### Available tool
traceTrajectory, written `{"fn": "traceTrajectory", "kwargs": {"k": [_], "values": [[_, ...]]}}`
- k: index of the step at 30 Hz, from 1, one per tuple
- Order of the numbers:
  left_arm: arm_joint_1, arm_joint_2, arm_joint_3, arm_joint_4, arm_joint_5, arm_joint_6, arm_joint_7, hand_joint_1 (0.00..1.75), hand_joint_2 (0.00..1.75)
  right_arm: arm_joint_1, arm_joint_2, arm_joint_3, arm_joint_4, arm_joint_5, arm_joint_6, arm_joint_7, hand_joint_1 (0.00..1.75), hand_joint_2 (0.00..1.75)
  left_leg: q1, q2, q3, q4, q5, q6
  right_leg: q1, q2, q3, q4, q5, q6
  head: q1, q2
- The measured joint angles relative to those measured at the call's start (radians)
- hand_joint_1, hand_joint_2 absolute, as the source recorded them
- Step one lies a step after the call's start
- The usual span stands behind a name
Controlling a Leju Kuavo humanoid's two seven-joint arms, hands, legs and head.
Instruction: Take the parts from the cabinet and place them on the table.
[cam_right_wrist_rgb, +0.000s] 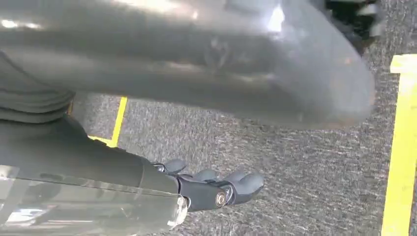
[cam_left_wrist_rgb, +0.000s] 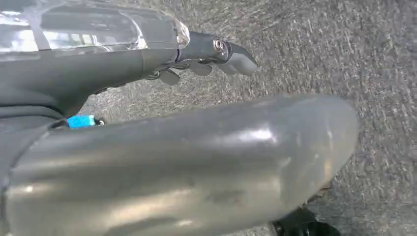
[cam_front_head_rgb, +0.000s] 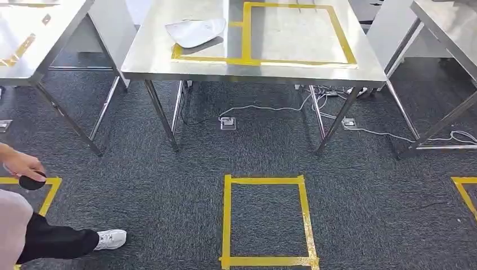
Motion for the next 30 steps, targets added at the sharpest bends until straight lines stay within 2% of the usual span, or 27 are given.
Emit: {"fn": "traceTrajectory", "kwargs": {"k": [1, 2, 3, 4, 5, 6, 7, 8, 9, 11, 12, 13, 14, 15, 16, 17, 18, 21, 22, 23, 24, 25, 26, 27, 28, 29, 30], "values": [[0.000, -0.001, 0.000, 0.000, 0.000, -0.001, 0.000, 0.00, 0.00, -0.001, -0.001, 0.000, 0.000, 0.000, 0.000, 0.000, 0.00, 0.00, 0.001, 0.008, 0.012, 0.001, -0.009, -0.006, 0.000, -0.022, 0.039, -0.090, 0.049, -0.002, 0.004, 0.000], [0.002, -0.001, 0.000, 0.000, 0.000, -0.001, 0.000, 0.00, 0.00, -0.003, 0.000, 0.000, 0.000, 0.000, 0.001, 0.000, 0.00, 0.00, -0.005, 0.018, 0.014, 0.000, -0.017, -0.014, 0.012, -0.069, 0.056, -0.116, 0.029, -0.006, 0.009, 0.000], [0.003, -0.001, 0.000, 0.000, 0.000, -0.001, 0.000, 0.00, 0.00, -0.011, 0.001, 0.000, 0.000, 0.000, 0.001, 0.000, 0.00, 0.00, -0.011, 0.028, 0.014, 0.009, -0.025, -0.024, 0.015, -0.069, 0.066, -0.143, 0.023, -0.022, 0.016, 0.000], [0.003, -0.001, 0.000, 0.000, 0.000, -0.002, 0.000, 0.00, 0.00, -0.015, 0.001, 0.000, 0.000, 0.000, 0.001, 0.000, 0.00, 0.00, -0.014, 0.043, 0.013, 0.009, -0.028, -0.027, 0.015, -0.054, 0.058, -0.142, 0.013, -0.035, 0.011, 0.000], [0.002, -0.001, 0.000, 0.000, 0.000, -0.002, 0.002, 0.00, 0.00, -0.013, 0.000, 0.000, 0.000, 0.000, 0.001, 0.000, 0.00, 0.00, -0.013, 0.058, 0.014, 0.004, -0.028, -0.029, 0.017, -0.041, 0.054, -0.141, 0.010, -0.039, -0.004, 0.000], [0.001, -0.001, 0.000, 0.000, 0.000, -0.002, 0.002, 0.00, 0.00, -0.009, -0.001, -0.001, 0.000, 0.000, 0.001, 0.000, 0.00, 0.00, -0.012, 0.072, 0.019, 0.003, -0.031, -0.033, 0.018, -0.028, 0.053, -0.141, 0.010, -0.046, -0.009, 0.000], [-0.002, -0.002, 0.000, 0.000, 0.000, -0.002, 0.002, 0.00, 0.00, -0.005, -0.001, -0.001, 0.000, 0.000, 0.001, 0.000, 0.00, 0.00, -0.009, 0.065, 0.021, 0.005, -0.045, -0.041, 0.011, -0.016, 0.057, -0.147, 0.012, -0.053, -0.007, 0.000], [-0.006, -0.002, 0.000, 0.000, 0.000, -0.003, 0.001, 0.00, 0.00, -0.003, -0.001, -0.001, 0.000, 0.000, 0.000, 0.000, 0.00, 0.00, -0.005, -0.012, 0.012, 0.032, -0.066, -0.044, 0.011, -0.010, 0.058, -0.148, 0.011, -0.058, -0.015, 0.000], [-0.006, -0.002, 0.000, 0.000, 0.000, -0.002, 0.001, 0.00, 0.00, -0.006, -0.001, -0.001, 0.000, 0.000, 0.000, 0.001, 0.00, 0.00, -0.002, -0.039, -0.027, 0.104, -0.103, -0.043, 0.011, 0.002, 0.057, -0.149, 0.012, -0.063, -0.020, 0.000], [-0.004, -0.001, 0.000, 0.000, 0.000, -0.002, 0.002, 0.00, 0.00, -0.009, 0.000, -0.002, 0.000, 0.000, 0.001, 0.001, 0.00, 0.00, -0.003, -0.042, -0.128, 0.279, -0.166, -0.044, 0.011, 0.027, 0.057, -0.149, 0.010, -0.066, -0.037, 0.000], [-0.001, -0.001, 0.000, 0.000, 0.000, -0.002, 0.002, 0.00, 0.00, -0.008, 0.000, -0.002, 0.000, 0.000, 0.002, 0.001, 0.00, 0.00, -0.003, -0.041, -0.167, 0.330, -0.169, -0.044, 0.012, 0.039, 0.059, -0.149, 0.010, -0.067, -0.042, 0.000], [0.000, -0.001, 0.000, 0.000, 0.000, -0.003, 0.002, 0.00, 0.00, -0.007, 0.000, -0.002, 0.000, 0.000, 0.002, 0.001, 0.00, 0.00, -0.003, -0.040, -0.188, 0.337, -0.147, -0.043, 0.012, 0.051, 0.060, -0.149, 0.009, -0.066, -0.043, 0.000], [0.000, -0.001, 0.000, 0.000, 0.000, -0.002, 0.001, 0.00, 0.00, -0.006, -0.001, -0.002, 0.000, 0.000, 0.002, 0.001, 0.00, 0.00, -0.003, -0.041, -0.185, 0.296, -0.095, -0.041, 0.012, 0.065, 0.063, -0.148, 0.008, -0.065, -0.044, 0.000], [0.000, -0.001, 0.000, 0.000, 0.000, -0.003, 0.000, 0.00, 0.00, -0.005, 0.000, -0.002, 0.000, 0.000, 0.002, 0.001, 0.00, 0.00, -0.002, -0.046, -0.163, 0.226, -0.037, -0.038, 0.012, 0.078, 0.067, -0.148, 0.007, -0.063, -0.044, 0.000], [-0.001, 0.000, 0.000, 0.000, 0.000, -0.002, -0.002, 0.00, 0.00, -0.006, 0.000, -0.002, 0.000, 0.000, 0.002, 0.001, 0.00, 0.00, -0.001, -0.072, -0.133, 0.143, 0.020, -0.035, 0.011, 0.091, 0.071, -0.147, 0.005, -0.059, -0.044, 0.000], [0.000, 0.000, 0.000, 0.000, 0.000, -0.002, -0.004, 0.00, 0.00, -0.006, 0.000, -0.002, 0.000, 0.000, 0.002, 0.001, 0.00, 0.00, 0.004, -0.137, -0.114, 0.091, 0.038, -0.032, 0.009, 0.101, 0.069, -0.147, 0.003, -0.055, -0.047, 0.000], [0.000, -0.001, 0.000, 0.000, 0.000, -0.002, -0.005, 0.00, 0.00, -0.011, 0.000, -0.002, 0.000, 0.000, 0.002, 0.001, 0.00, 0.00, 0.007, -0.154, -0.110, 0.072, 0.033, -0.032, 0.012, 0.115, 0.066, -0.139, 0.002, -0.048, -0.050, 0.000], [0.001, -0.001, 0.000, 0.000, 0.000, -0.003, -0.005, 0.00, 0.00, -0.008, 0.000, -0.002, 0.000, -0.001, 0.002, 0.001, 0.00, 0.00, -0.001, -0.115, -0.105, 0.067, 0.028, -0.019, 0.003, 0.156, 0.055, -0.151, 0.016, -0.023, -0.045, 0.000], [0.000, -0.004, 0.000, 0.000, 0.000, -0.003, -0.005, 0.00, 0.00, -0.006, -0.002, -0.002, 0.000, -0.001, 0.002, 0.001, 0.00, 0.00, 0.006, -0.097, -0.105, 0.059, 0.032, -0.012, 0.003, 0.169, 0.051, -0.149, 0.017, -0.017, -0.045, 0.000], [-0.001, -0.003, 0.000, 0.000, 0.000, -0.003, -0.005, 0.00, 0.00, -0.005, -0.003, -0.002, 0.000, -0.001, 0.002, 0.001, 0.00, 0.00, 0.006, -0.080, -0.102, 0.057, 0.035, -0.006, 0.011, 0.106, 0.041, -0.130, -0.001, -0.014, -0.040, 0.000], [0.000, -0.002, 0.000, 0.000, 0.000, -0.003, -0.005, 0.00, 0.00, -0.006, -0.002, -0.002, 0.000, -0.002, 0.002, 0.001, 0.00, 0.00, 0.003, -0.062, -0.101, 0.056, 0.034, 0.000, 0.012, 0.057, 0.018, -0.081, -0.035, -0.011, -0.022, 0.000], [0.004, -0.001, 0.000, 0.000, 0.000, -0.003, -0.003, 0.00, 0.00, -0.011, -0.002, -0.002, 0.000, -0.001, 0.003, 0.001, 0.00, 0.00, -0.003, -0.041, -0.101, 0.057, 0.032, 0.003, 0.011, 0.030, -0.019, -0.004, -0.078, -0.007, -0.009, 0.000], [0.007, 0.000, 0.000, 0.000, 0.000, -0.003, -0.001, 0.00, 0.00, -0.014, -0.002, -0.003, 0.000, -0.002, 0.003, 0.001, 0.00, 0.00, -0.007, -0.019, -0.101, 0.057, 0.031, 0.005, 0.010, 0.018, -0.058, 0.081, -0.116, -0.005, -0.006, 0.000], [0.007, 0.000, 0.000, 0.000, 0.000, -0.003, 0.002, 0.00, 0.00, -0.012, 0.000, -0.003, 0.000, -0.002, 0.003, 0.001, 0.00, 0.00, -0.011, 0.000, -0.101, 0.057, 0.029, 0.008, 0.010, 0.014, -0.085, 0.145, -0.139, -0.005, -0.006, 0.000], [0.006, 0.000, 0.000, 0.000, 0.000, -0.003, 0.002, 0.00, 0.00, -0.009, 0.000, -0.003, 0.000, -0.002, 0.003, 0.002, 0.00, 0.00, -0.014, 0.014, -0.100, 0.057, 0.028, 0.010, 0.010, 0.012, -0.088, 0.163, -0.136, -0.007, -0.004, 0.000], [0.004, 0.000, -0.001, 0.000, 0.000, -0.003, 0.002, 0.00, 0.00, -0.005, 0.000, -0.003, 0.000, -0.002, 0.003, 0.003, 0.00, 0.00, -0.017, 0.025, -0.099, 0.057, 0.027, 0.011, 0.011, 0.012, -0.070, 0.139, -0.112, -0.012, -0.002, 0.000], [0.002, 0.000, -0.001, 0.000, 0.000, -0.003, 0.002, 0.00, 0.00, -0.002, 0.000, -0.003, 0.000, -0.002, 0.003, 0.003, 0.00, 0.00, -0.022, 0.036, -0.098, 0.057, 0.026, 0.011, 0.014, 0.011, -0.031, 0.068, -0.070, -0.021, 0.002, 0.000]]}}
